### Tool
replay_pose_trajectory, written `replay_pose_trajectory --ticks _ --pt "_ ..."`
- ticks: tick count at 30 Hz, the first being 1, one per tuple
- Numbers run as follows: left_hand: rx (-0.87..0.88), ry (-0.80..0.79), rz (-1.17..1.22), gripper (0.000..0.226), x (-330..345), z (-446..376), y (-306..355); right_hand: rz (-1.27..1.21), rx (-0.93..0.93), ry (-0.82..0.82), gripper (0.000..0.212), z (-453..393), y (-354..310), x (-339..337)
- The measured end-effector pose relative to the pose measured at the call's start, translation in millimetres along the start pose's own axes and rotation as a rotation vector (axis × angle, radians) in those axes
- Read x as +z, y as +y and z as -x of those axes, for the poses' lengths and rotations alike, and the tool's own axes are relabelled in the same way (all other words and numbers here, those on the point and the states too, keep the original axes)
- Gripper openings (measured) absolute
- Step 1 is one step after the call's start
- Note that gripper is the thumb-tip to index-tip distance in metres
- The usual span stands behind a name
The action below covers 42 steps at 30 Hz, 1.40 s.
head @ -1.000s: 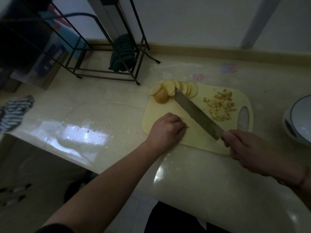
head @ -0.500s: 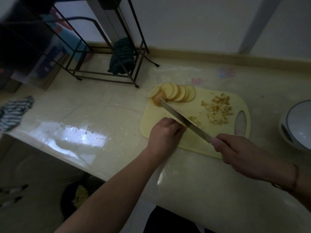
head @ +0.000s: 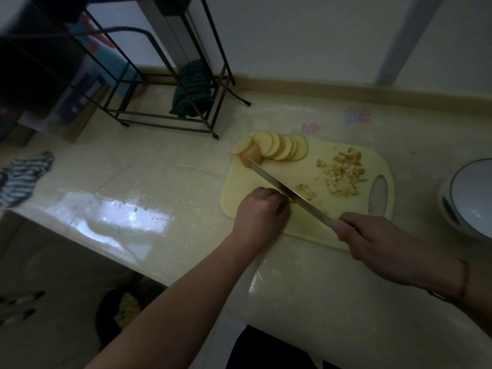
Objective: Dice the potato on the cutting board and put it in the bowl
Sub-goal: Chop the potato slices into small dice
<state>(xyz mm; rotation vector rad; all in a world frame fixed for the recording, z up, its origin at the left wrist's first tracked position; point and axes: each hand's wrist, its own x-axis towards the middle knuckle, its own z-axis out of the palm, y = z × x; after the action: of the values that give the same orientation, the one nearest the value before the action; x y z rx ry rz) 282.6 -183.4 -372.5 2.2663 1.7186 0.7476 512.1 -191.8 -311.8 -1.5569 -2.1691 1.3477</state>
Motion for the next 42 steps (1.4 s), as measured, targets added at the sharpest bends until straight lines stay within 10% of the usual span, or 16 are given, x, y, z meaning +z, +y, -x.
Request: replay_pose_trajectory --ticks 42 --pt "-0.062 0.069 0.230 0.018 31 -42 14 -0.131 0.071 -0.008 0.055 13 43 -41"
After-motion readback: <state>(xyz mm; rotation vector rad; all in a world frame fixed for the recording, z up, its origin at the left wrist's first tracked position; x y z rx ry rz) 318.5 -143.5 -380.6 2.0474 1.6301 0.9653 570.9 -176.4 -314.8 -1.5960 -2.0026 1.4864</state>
